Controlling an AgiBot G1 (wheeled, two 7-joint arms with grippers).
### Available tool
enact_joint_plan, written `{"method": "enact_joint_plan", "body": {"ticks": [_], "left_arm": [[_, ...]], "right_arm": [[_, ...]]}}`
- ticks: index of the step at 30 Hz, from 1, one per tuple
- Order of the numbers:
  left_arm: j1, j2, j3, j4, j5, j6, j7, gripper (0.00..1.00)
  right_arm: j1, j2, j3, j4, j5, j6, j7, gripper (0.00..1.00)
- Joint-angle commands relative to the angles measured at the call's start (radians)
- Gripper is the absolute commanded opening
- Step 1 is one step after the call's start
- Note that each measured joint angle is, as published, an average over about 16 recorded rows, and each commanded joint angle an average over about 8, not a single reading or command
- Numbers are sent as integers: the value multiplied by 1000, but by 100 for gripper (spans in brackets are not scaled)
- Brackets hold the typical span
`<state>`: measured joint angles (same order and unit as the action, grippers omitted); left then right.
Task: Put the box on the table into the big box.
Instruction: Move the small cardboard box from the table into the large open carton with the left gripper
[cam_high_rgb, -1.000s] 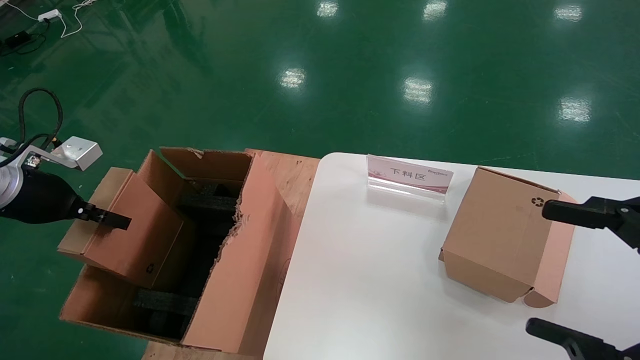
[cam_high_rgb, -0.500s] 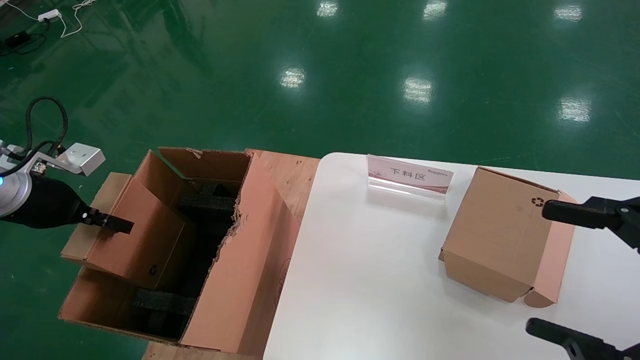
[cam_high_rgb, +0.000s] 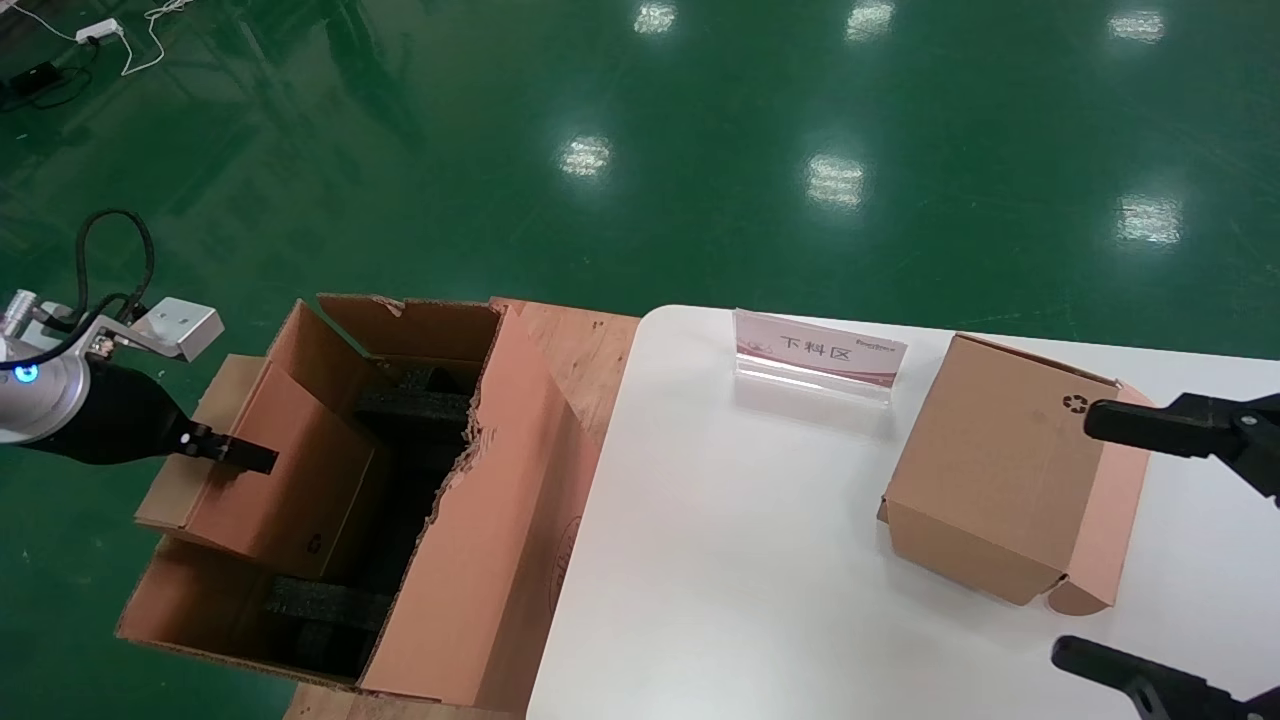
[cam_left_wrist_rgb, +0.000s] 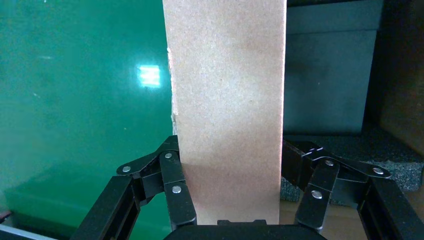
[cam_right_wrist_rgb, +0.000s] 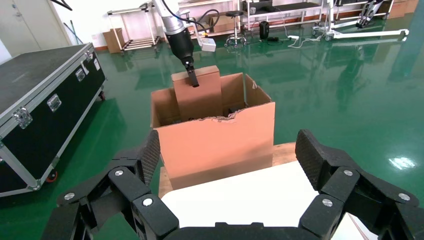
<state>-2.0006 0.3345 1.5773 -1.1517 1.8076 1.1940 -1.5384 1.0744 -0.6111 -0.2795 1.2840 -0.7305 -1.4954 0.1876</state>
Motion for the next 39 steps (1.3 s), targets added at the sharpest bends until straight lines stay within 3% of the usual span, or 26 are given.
{"method": "enact_joint_plan", "body": {"ticks": [1,3,4,39], "left_arm": [[5,4,2,1,0,-4,-6,75],[8,7,3,2,1,-7,-9,97],[9,8,3,2,1,-8,-11,100],[17,15,5,3,3,-14,-18,100]], "right_arm": [[0,0,0,0,0,0,0,100],[0,0,0,0,0,0,0,100],[0,0,0,0,0,0,0,100],[0,0,0,0,0,0,0,100]]}}
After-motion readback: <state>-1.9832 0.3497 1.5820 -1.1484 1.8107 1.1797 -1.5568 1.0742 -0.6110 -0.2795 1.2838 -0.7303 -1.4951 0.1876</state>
